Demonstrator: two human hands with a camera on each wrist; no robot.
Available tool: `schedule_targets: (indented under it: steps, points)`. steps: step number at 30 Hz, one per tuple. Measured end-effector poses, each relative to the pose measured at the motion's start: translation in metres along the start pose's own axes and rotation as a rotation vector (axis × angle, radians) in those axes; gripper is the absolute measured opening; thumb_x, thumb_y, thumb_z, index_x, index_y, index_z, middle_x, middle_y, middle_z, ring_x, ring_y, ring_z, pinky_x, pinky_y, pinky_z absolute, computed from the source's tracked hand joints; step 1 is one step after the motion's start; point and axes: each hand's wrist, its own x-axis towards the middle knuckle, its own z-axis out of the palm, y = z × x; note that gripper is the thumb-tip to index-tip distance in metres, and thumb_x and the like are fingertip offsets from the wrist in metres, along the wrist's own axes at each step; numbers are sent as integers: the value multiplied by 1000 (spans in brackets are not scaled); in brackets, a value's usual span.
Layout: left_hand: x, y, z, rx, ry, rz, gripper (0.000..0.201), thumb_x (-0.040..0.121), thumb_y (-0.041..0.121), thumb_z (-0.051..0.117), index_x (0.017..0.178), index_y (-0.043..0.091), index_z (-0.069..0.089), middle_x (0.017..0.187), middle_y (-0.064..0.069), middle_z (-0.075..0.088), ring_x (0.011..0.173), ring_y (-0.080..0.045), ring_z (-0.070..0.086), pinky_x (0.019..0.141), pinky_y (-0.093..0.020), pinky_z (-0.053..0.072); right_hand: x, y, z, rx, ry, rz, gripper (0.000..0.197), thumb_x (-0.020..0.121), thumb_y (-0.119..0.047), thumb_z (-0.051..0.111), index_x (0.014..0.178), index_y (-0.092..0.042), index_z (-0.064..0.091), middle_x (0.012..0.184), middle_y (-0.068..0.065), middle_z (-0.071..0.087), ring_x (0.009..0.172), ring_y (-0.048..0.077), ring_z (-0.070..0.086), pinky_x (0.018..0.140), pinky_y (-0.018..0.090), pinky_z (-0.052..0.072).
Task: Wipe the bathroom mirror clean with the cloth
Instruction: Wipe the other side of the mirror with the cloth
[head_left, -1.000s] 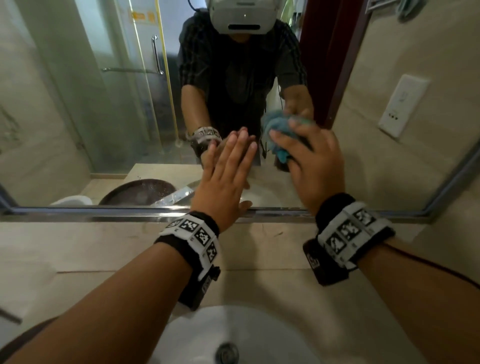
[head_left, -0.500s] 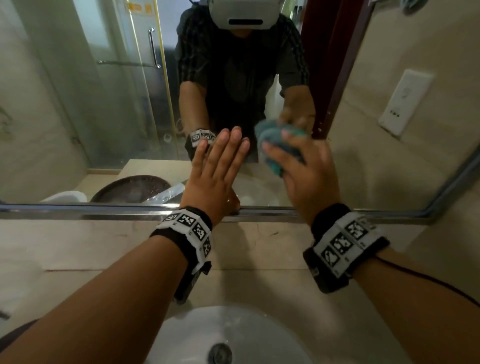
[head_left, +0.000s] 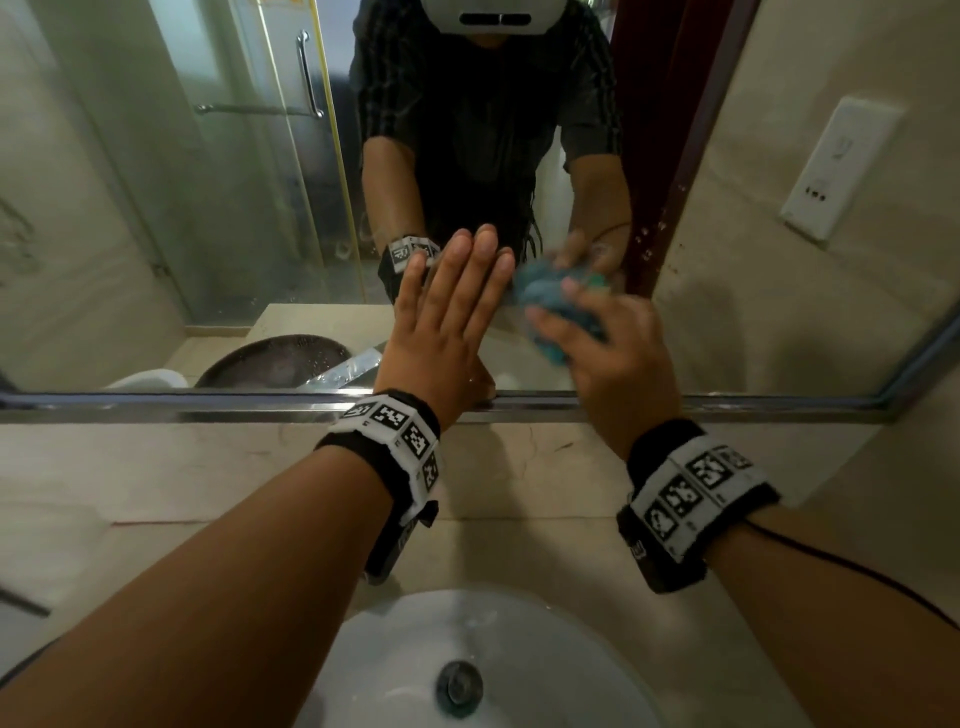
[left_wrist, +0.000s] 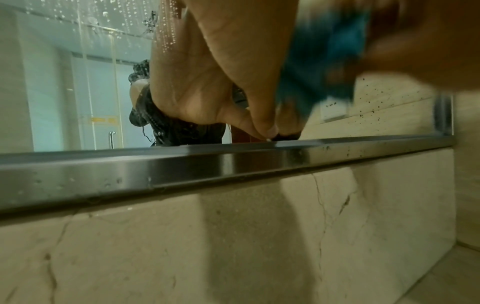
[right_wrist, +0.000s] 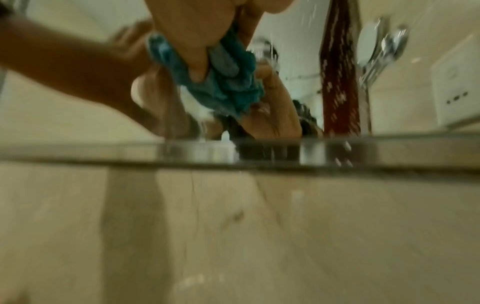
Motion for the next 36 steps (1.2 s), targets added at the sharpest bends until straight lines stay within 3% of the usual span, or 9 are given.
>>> schedule_targets:
  steps: [4, 11, 17, 19, 24, 26, 31, 33, 36]
  points:
    - [1, 1, -1, -44, 11, -4, 120, 71, 60, 63, 147, 10, -16, 155, -10, -13, 139, -26, -26, 115, -46, -9, -39, 14, 0, 55, -438, -177, 65, 59, -4, 86, 115, -21, 58, 114, 14, 61, 84, 36, 61, 63, 44, 56]
    - [0, -1, 4, -31, -15, 0, 133, 61, 66, 69, 147, 10, -16, 151, -9, -30, 140, -27, -25, 114, -45, -15, 49, 14, -39, 31, 169, 212, 37, 86, -17, 50, 121, -16, 62, 120, 18, 55, 101, 37, 54, 89, 30, 40]
    - [1, 1, 3, -31, 14, 2, 121, 71, 70, 54, 146, 9, -18, 151, -9, -31, 138, -26, -28, 114, -45, -14, -42, 0, 2, 40, -435, -110, 50, 59, -7, 87, 105, -16, 70, 106, 17, 64, 82, 36, 63, 65, 43, 57]
    - [1, 1, 3, -45, 11, 1, 127, 67, 66, 64, 146, 9, -18, 151, -9, -31, 139, -26, -27, 115, -46, -10, -20, 7, -12, 29, -375, -93, 47, 63, -11, 84, 108, -16, 70, 106, 18, 64, 85, 36, 62, 67, 43, 57]
    - [0, 0, 4, -7, -17, -6, 133, 62, 69, 65, 147, 9, -16, 151, -9, -32, 138, -27, -28, 113, -45, -17, 49, 19, -38, 65, 142, 118, 34, 88, -17, 55, 121, -16, 61, 119, 19, 56, 101, 38, 55, 89, 31, 41]
    - [-1, -1, 6, -3, -11, 0, 133, 62, 71, 64, 147, 9, -16, 150, -9, -33, 138, -27, -29, 114, -45, -16, 28, 13, -25, 21, 101, 126, 37, 86, -18, 59, 123, -19, 57, 123, 16, 49, 103, 39, 54, 89, 33, 44]
    - [0, 0, 2, -29, -10, -7, 131, 63, 68, 66, 147, 10, -16, 154, -9, -24, 139, -26, -26, 114, -45, -14, -35, 20, -15, 17, -452, -222, 63, 52, -6, 88, 110, -16, 64, 115, 11, 45, 89, 35, 63, 61, 45, 57]
    - [0, 1, 1, -28, -15, -11, 133, 62, 67, 68, 147, 10, -17, 150, -9, -33, 139, -26, -27, 114, -45, -15, -12, 23, -30, 78, -422, -100, 49, 65, -15, 84, 110, -18, 65, 113, 12, 55, 91, 34, 63, 65, 47, 57]
    - [0, 0, 4, -23, -23, -11, 135, 60, 70, 67, 147, 10, -17, 148, -9, -36, 139, -27, -28, 114, -44, -16, 31, 25, -44, -19, -102, 132, 33, 89, -33, 50, 117, -21, 63, 116, 13, 58, 102, 27, 53, 85, 36, 50]
